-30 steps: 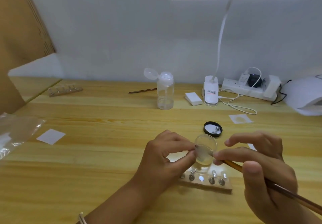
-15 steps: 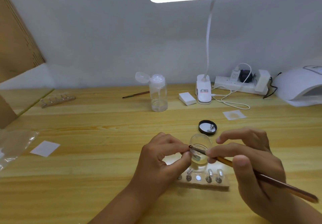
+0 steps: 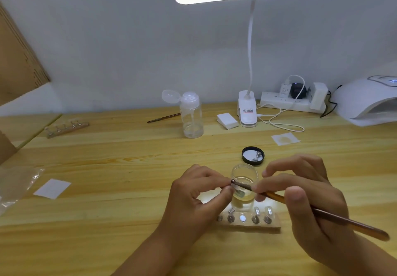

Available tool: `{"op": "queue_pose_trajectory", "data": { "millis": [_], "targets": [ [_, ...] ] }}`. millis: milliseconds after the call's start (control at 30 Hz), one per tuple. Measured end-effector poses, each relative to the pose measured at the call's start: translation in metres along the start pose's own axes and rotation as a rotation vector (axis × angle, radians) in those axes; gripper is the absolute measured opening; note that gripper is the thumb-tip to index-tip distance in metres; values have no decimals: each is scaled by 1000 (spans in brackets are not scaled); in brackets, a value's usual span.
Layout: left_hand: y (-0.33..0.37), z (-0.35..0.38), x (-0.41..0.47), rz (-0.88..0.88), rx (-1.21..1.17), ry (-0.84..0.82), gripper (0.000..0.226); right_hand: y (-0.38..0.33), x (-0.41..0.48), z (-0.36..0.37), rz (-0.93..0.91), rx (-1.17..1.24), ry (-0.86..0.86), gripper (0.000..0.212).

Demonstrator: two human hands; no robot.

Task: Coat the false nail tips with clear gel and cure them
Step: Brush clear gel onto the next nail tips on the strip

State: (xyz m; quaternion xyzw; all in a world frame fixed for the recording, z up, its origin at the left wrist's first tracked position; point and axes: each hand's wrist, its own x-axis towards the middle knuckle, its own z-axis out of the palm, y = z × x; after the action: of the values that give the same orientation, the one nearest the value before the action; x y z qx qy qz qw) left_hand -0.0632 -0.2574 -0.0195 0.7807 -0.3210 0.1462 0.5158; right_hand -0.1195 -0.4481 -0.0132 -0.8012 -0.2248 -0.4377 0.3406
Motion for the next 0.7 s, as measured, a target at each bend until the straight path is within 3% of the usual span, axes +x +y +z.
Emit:
{"op": "queue_pose_trajectory", "data": {
  "millis": [367,567,700],
  "targets": [
    [0,-1,0,-6,-6,-7,9,5,-1,2,48,20,9,53],
    [-1,0,0,-26,-39,-18,11,3,0,-1,107,226,51,57],
    [-1,0,0,-38,-53,-15,12,5,0,0,164,201,88,57]
  ]
}}
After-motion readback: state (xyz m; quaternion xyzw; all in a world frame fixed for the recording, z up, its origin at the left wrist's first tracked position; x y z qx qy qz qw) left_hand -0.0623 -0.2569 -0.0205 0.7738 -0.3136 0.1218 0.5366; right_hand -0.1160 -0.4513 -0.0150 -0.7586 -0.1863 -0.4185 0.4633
